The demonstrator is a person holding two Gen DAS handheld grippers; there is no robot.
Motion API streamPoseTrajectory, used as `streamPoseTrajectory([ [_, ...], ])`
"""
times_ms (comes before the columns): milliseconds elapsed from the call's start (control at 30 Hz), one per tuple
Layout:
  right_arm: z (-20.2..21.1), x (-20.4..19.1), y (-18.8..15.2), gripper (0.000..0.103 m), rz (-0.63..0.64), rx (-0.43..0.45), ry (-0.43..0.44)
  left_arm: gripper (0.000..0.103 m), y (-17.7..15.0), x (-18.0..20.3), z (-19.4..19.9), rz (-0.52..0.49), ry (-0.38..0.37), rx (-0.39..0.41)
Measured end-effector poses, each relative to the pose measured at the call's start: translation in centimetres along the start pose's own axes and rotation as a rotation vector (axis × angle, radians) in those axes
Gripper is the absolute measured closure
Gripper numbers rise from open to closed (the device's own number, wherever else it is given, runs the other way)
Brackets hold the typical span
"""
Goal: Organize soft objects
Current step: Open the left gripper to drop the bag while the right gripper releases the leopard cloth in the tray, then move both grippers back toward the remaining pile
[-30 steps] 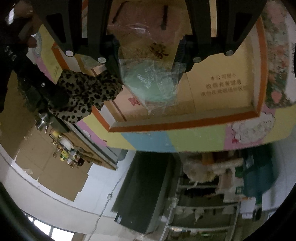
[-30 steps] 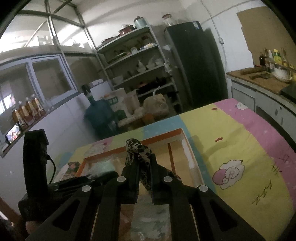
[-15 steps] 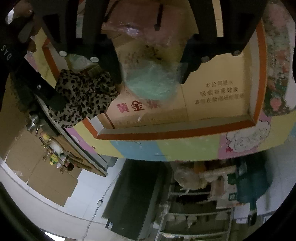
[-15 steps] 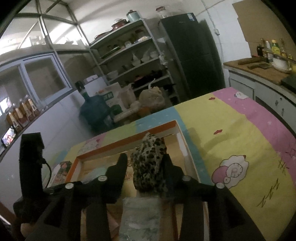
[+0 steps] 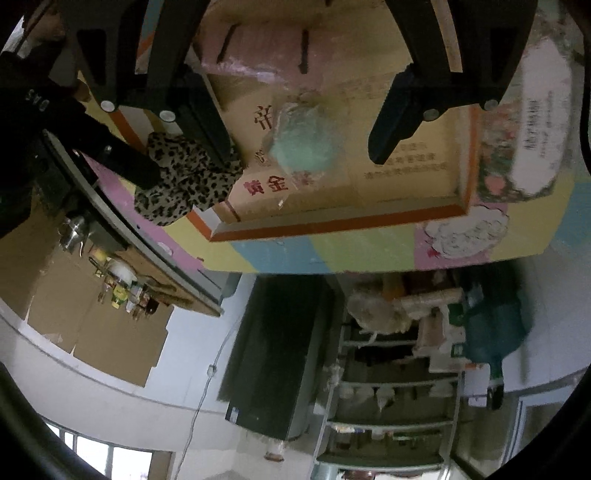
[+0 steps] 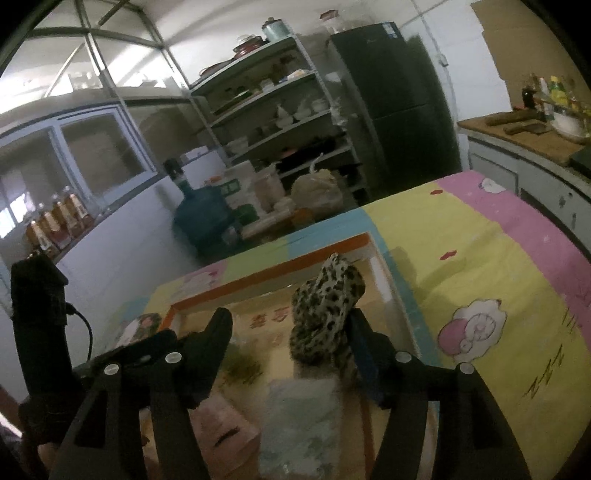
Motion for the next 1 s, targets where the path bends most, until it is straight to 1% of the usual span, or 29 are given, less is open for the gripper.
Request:
streamPoseTrajectory([
  [167, 0.5, 0.2, -1.3, 0.036, -0.028, -0.022, -0.034, 0.026, 0.1, -0.6, 2.9, -0.025, 0.019, 0.085],
  [300, 1.5, -0.1, -2.1, 0.036, -0.049, -0.015, -0.048, 0.025, 0.0, -0.7, 5.0, -0.06, 0.033, 0.151],
  [333, 2.0, -0.3, -2.3, 0.036, -0.049, -0.008, -0.057, 0.022, -0.1, -0.8, 5.7, -0.071, 0.035, 0.17],
  [367, 2.2, -0.5, -2.4, 0.035, -0.048, -0.003, -0.063, 0.014, -0.2, -0.8, 6.1, -0.076, 0.037, 0.177],
  [400, 2.7, -0.9, -2.6, 0.035, -0.045, 0.008, -0.072, 0.012, -0.4, -0.9, 6.4, -0.079, 0.04, 0.182],
  [500, 3.7, -2.1, -2.7, 0.034, -0.033, 0.039, -0.094, 0.012, -1.0, -1.7, 7.9, -0.089, 0.062, 0.195],
  [600, 4.9, -4.4, -2.7, 0.03, 0.003, 0.092, -0.109, 0.012, -1.8, -2.7, 9.4, -0.087, 0.1, 0.204],
  [667, 5.6, -6.4, -2.9, 0.029, 0.044, 0.127, -0.111, 0.012, -2.3, -3.6, 10.5, -0.081, 0.121, 0.214],
  [767, 6.0, -8.8, -3.5, 0.029, 0.078, 0.155, -0.107, 0.012, -3.3, -5.4, 12.6, -0.054, 0.117, 0.228],
  [833, 5.9, -10.6, -4.1, 0.029, 0.098, 0.162, -0.099, 0.012, -4.0, -6.9, 14.1, -0.016, 0.095, 0.241],
  [900, 5.7, -12.2, -4.7, 0.029, 0.119, 0.158, -0.088, 0.012, -4.5, -8.3, 15.1, 0.015, 0.095, 0.244],
  [933, 5.5, -13.1, -5.1, 0.029, 0.13, 0.152, -0.08, 0.012, -4.8, -9.0, 15.8, 0.026, 0.101, 0.247],
  [1000, 5.0, -15.0, -5.8, 0.029, 0.153, 0.136, -0.056, 0.012, -5.6, -10.6, 17.2, 0.034, 0.149, 0.257],
])
Point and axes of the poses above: each gripper's, at about its wrist camera, not at the fingertips, and z roughly against the way its jaws point, x to its right, y to its top, the point moved 3 cm from there along -z, roughly the way its jaws point, and after that the axes turned 5 degrees about z, right-handed, at the moved point
